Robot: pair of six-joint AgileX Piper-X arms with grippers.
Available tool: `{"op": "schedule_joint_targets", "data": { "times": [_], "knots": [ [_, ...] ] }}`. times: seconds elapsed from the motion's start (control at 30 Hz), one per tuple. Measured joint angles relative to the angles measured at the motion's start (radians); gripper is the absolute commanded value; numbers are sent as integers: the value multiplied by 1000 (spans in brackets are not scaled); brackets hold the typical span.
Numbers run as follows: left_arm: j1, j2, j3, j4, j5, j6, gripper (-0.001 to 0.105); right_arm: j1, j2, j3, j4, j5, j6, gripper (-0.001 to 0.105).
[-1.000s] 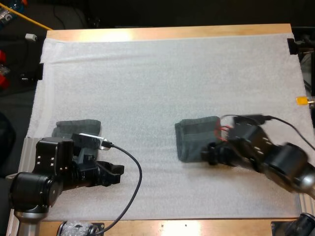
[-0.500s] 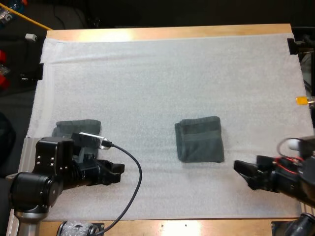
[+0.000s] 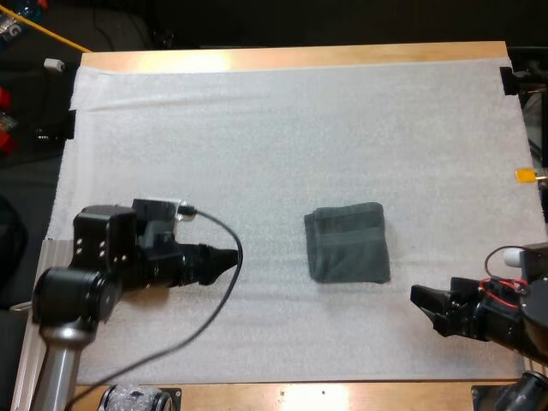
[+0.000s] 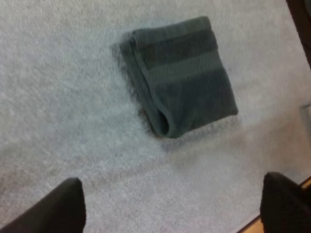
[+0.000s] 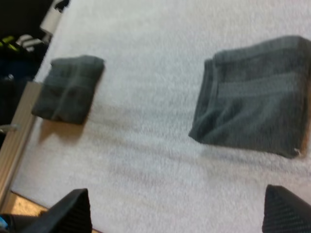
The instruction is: Pick towel from pile, fold and stack
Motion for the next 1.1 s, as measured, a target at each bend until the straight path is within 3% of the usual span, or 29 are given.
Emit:
{"op": "schedule_joint_targets", "data": {
  "times": [0.13,0.27,0.43,0.7,1.1],
  "knots": [
    [-20,80,0,-43,23,-23,71,0,0,0,16,0,0,70],
    [-102,158,0,-111,25,-52,71,0,0,0,17,0,0,70],
    [-227,259,0,-225,-44,-113,71,0,0,0,17,0,7,70],
    [-363,447,0,-430,-70,-249,71,0,0,0,19,0,9,70],
    [-387,702,0,-591,-69,-338,71,0,0,0,22,0,15,70]
  ]
}}
